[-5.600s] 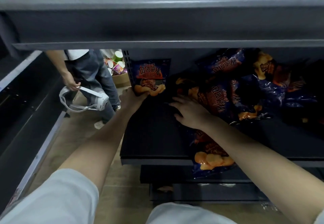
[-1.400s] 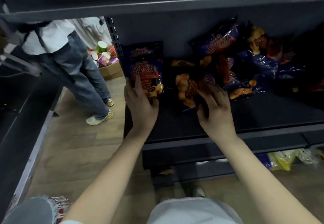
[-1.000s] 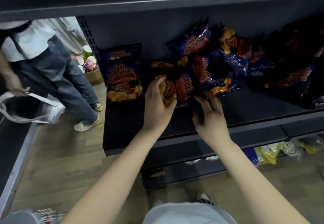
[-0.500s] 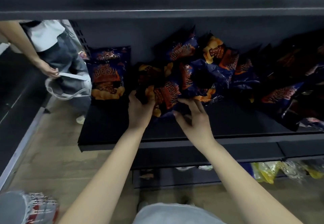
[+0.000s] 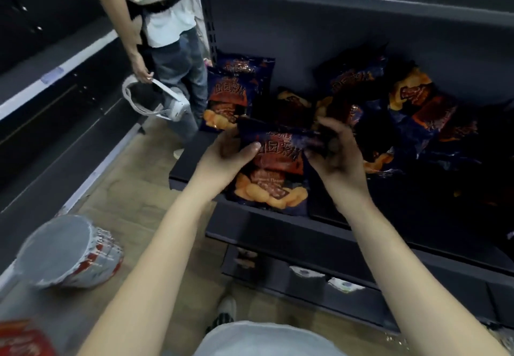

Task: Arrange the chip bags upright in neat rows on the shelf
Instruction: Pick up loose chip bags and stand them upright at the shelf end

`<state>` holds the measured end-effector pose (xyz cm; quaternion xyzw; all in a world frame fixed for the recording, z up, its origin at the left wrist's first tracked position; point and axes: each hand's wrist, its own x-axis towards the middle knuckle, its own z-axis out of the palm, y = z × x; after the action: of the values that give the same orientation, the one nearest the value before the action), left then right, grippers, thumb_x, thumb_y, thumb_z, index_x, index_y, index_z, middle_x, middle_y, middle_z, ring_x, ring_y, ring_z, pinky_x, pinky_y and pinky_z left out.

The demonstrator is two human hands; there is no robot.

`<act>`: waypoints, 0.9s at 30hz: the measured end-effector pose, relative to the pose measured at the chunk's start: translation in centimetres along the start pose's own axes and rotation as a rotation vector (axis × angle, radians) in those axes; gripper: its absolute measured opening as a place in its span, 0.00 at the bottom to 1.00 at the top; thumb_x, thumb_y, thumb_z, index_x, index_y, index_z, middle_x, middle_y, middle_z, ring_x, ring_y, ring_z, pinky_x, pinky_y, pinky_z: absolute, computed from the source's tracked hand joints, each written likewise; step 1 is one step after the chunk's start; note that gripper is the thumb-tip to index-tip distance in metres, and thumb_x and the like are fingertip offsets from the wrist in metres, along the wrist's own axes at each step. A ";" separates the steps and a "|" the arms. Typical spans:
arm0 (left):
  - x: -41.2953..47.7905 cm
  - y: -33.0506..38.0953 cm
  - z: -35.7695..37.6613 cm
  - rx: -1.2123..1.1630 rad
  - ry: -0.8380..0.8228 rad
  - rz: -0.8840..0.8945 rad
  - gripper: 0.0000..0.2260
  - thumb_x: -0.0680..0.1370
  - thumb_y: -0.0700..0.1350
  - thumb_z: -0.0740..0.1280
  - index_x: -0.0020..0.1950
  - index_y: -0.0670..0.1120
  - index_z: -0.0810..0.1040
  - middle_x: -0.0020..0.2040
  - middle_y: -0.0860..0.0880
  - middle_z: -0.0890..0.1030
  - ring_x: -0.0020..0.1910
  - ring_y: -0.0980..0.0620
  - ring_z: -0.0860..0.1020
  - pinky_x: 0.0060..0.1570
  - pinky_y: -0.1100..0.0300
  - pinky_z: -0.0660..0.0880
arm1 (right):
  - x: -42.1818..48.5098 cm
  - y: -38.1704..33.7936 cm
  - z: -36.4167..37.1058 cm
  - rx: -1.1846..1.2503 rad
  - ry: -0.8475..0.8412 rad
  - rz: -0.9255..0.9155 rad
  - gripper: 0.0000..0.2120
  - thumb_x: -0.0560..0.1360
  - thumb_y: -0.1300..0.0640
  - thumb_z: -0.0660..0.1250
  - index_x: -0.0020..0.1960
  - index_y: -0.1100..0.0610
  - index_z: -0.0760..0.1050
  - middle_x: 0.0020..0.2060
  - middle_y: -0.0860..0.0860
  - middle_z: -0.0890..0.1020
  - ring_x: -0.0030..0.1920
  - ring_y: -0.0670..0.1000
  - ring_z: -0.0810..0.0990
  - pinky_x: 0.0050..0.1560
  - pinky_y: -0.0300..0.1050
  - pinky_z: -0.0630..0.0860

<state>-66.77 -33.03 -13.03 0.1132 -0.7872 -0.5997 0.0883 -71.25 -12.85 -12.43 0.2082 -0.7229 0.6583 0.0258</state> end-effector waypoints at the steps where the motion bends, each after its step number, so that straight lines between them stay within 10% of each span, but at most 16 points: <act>1: -0.5 -0.2 -0.5 0.022 -0.056 -0.019 0.24 0.64 0.68 0.70 0.56 0.60 0.74 0.46 0.69 0.80 0.48 0.72 0.76 0.42 0.78 0.71 | 0.0 -0.1 0.7 -0.031 -0.045 -0.008 0.25 0.72 0.68 0.67 0.60 0.45 0.69 0.47 0.36 0.78 0.49 0.36 0.77 0.51 0.31 0.72; 9: -1.9 -4.1 -4.5 -0.150 0.211 -0.119 0.11 0.67 0.49 0.75 0.45 0.55 0.76 0.37 0.65 0.82 0.39 0.64 0.81 0.36 0.72 0.76 | 0.4 1.3 6.9 0.155 -0.360 0.193 0.33 0.68 0.52 0.75 0.67 0.40 0.62 0.60 0.42 0.77 0.60 0.40 0.76 0.56 0.36 0.75; 18: 1.9 -4.6 -8.4 -0.036 0.142 0.000 0.17 0.64 0.58 0.75 0.49 0.59 0.74 0.41 0.67 0.81 0.43 0.68 0.79 0.39 0.76 0.73 | 2.6 1.7 11.8 0.052 -0.233 0.148 0.27 0.67 0.71 0.73 0.60 0.53 0.68 0.52 0.43 0.79 0.51 0.34 0.79 0.46 0.27 0.73; 23: 3.6 -5.6 -10.5 0.310 0.067 0.125 0.42 0.60 0.75 0.63 0.67 0.51 0.67 0.58 0.59 0.76 0.56 0.62 0.75 0.51 0.69 0.72 | 5.9 2.1 11.4 -0.037 -0.113 0.139 0.30 0.68 0.70 0.73 0.64 0.53 0.64 0.54 0.43 0.77 0.53 0.33 0.77 0.51 0.29 0.74; 27: 4.5 -8.1 -11.6 0.858 0.029 0.289 0.39 0.71 0.70 0.52 0.71 0.44 0.63 0.67 0.44 0.71 0.66 0.46 0.68 0.64 0.47 0.67 | 7.3 3.5 11.1 -0.111 -0.035 0.173 0.31 0.67 0.70 0.73 0.64 0.53 0.64 0.54 0.42 0.76 0.54 0.33 0.76 0.50 0.27 0.73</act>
<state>-67.27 -47.13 -17.73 0.0369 -0.9711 -0.1989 0.1269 -76.48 -25.37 -14.91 0.1546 -0.7739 0.6133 -0.0325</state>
